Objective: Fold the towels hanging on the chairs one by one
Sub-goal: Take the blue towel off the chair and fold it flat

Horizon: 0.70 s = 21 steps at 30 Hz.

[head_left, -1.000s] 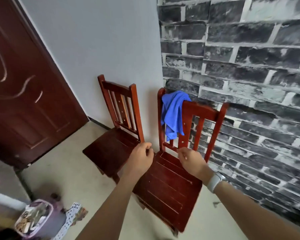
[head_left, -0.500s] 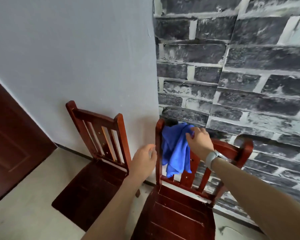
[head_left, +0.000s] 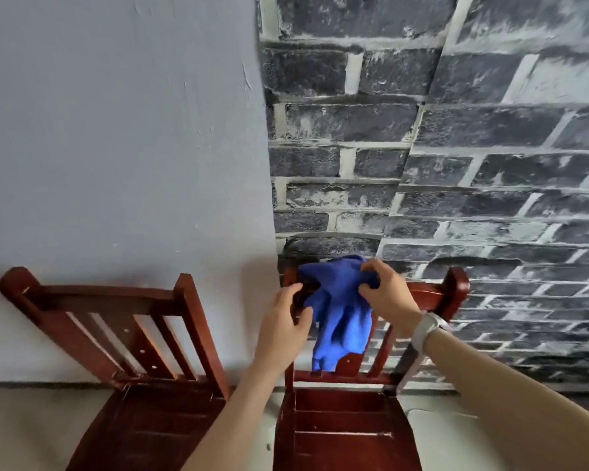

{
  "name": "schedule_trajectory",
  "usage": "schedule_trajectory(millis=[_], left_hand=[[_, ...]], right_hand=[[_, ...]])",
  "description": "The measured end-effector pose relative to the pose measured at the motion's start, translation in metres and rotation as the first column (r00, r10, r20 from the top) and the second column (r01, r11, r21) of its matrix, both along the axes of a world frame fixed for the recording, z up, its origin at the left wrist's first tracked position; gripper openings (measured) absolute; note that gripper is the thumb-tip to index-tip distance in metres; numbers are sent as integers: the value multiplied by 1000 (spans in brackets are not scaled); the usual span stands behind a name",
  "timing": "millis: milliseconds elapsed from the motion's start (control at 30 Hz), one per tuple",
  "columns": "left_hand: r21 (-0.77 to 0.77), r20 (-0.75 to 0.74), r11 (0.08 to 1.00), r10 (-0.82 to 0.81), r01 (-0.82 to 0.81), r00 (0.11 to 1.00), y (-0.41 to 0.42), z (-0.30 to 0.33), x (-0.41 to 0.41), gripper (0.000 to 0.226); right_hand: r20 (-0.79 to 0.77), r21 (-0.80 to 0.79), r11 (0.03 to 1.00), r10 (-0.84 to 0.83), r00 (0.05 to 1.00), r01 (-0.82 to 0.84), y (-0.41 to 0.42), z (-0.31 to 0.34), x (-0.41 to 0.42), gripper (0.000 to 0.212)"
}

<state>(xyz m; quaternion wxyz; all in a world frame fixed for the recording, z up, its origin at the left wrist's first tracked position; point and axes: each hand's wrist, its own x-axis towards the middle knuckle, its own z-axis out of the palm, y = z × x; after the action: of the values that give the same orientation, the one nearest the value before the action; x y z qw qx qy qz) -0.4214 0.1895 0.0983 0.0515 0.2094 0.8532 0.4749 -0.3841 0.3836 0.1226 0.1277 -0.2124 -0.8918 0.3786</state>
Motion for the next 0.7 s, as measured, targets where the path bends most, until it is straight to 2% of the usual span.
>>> schedule_trajectory(millis=[67,100,200,267,333,367,467,567,700], left_hand=[[87,-38,995,-48,51,998,14,9,0,56],[135,-60,988,-64,71,996,22,16,0,59],[234,-146,963,-98,131,984,52,40,4,49],[270,-168,940,-166,208,972,72,55,13,39],[291,-71,908,-293,300,954,89,62,25,28],[302,-7,895,-342,328,940,97,62,32,25],[315,118,887,-388,336,914,113,52,50,24],[338,184,877,-419,343,889,122,43,62,27],[359,157,847,-468,391,869,129,52,75,21]], right_hand=[[-97,-118,990,-90,991,79,8,24,17,23],[-138,-121,985,-137,981,121,15,37,26,23],[-170,0,982,-187,967,190,35,76,55,20],[-61,161,972,-161,985,169,44,93,73,10],[87,297,945,-171,981,138,49,99,90,17],[117,297,947,-163,980,122,52,99,97,23],[154,233,962,-182,971,143,63,100,116,27],[202,205,968,-184,962,142,74,106,132,22],[32,-12,985,-171,985,171,77,117,145,29]])
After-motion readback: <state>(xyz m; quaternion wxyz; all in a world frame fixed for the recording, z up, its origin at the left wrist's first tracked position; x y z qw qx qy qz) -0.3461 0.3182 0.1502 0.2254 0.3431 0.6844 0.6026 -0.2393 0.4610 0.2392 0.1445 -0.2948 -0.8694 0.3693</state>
